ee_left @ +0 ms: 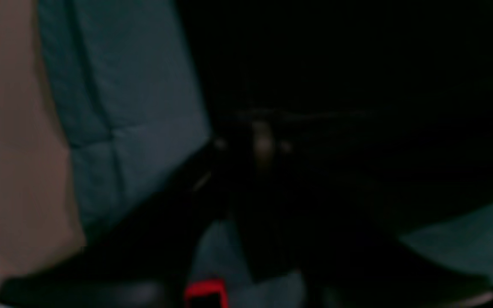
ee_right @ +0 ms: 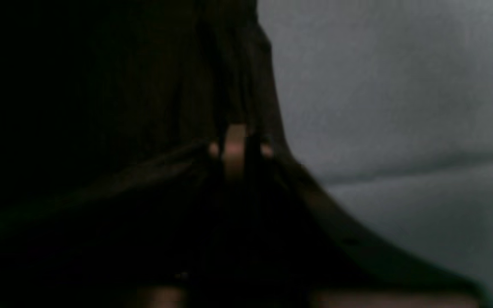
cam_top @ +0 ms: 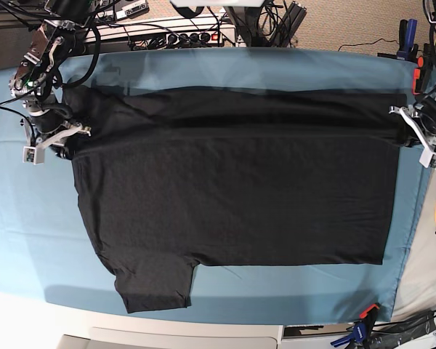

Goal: Fold the T-shirt properly
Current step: 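Open both grippers and release the folded edge, then move the right gripper to the folded corner and regrasp it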

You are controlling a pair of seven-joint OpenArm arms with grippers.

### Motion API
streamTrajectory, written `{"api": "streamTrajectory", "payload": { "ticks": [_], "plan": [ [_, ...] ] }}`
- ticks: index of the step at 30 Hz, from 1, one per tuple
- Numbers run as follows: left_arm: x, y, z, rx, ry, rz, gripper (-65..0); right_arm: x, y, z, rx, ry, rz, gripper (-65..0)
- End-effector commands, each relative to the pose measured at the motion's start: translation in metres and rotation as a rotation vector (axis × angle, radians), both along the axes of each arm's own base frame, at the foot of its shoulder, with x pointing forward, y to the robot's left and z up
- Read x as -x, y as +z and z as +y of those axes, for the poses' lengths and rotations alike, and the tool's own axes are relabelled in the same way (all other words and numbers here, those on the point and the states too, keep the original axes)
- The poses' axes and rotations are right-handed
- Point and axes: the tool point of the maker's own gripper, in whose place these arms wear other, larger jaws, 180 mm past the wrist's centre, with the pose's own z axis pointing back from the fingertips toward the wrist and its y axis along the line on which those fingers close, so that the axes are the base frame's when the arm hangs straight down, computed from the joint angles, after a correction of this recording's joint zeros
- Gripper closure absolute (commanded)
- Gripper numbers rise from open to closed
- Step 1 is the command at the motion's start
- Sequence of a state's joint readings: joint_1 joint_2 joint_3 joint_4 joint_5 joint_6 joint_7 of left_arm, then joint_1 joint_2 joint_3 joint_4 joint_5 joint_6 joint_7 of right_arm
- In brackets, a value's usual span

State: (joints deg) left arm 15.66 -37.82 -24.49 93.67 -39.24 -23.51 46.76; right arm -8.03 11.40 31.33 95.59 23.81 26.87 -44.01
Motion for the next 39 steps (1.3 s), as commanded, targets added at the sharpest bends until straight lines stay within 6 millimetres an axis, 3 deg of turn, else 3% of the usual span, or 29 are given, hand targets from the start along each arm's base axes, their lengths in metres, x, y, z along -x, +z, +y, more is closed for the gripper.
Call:
{"api": "streamTrajectory", "payload": {
  "ticks": [1,10,23,27,30,32,35,39],
  "plan": [
    [-0.01,0.016,0.006,-0.016,-0.002,-0.054,-17.5,-0.012,0.021,-0.005,0.021,-0.001,-0.07,-13.4],
    [-0.011,0.017,0.006,-0.016,-0.002,-0.059,-19.8,-0.029,0.038,-0.007,0.036,-0.004,-0.118,-13.5],
    [-0.009,0.014,0.006,-0.015,-0.002,-0.041,-19.8,-0.024,0.029,-0.006,0.031,0.0,-0.062,-13.4],
    [0.003,0.007,-0.003,0.008,-0.056,0.032,-19.8,-0.019,0.031,0.018,-0.004,0.128,-0.053,-13.4],
    [0.008,0.007,-0.012,0.049,-0.101,0.059,-19.8,-0.007,0.052,0.046,0.016,0.283,-0.087,-13.4],
    [0.014,0.009,-0.02,0.099,-0.129,0.09,-19.8,0.007,0.066,0.054,0.074,0.339,-0.081,-13.4],
    [0.019,0.017,-0.024,0.149,-0.172,0.116,-19.8,0.034,0.081,0.057,0.177,0.374,-0.055,-13.4],
    [0.019,0.037,-0.004,0.172,-0.112,0.071,-19.8,0.072,0.101,0.05,0.248,0.344,-0.035,-13.4]
  ]
}}
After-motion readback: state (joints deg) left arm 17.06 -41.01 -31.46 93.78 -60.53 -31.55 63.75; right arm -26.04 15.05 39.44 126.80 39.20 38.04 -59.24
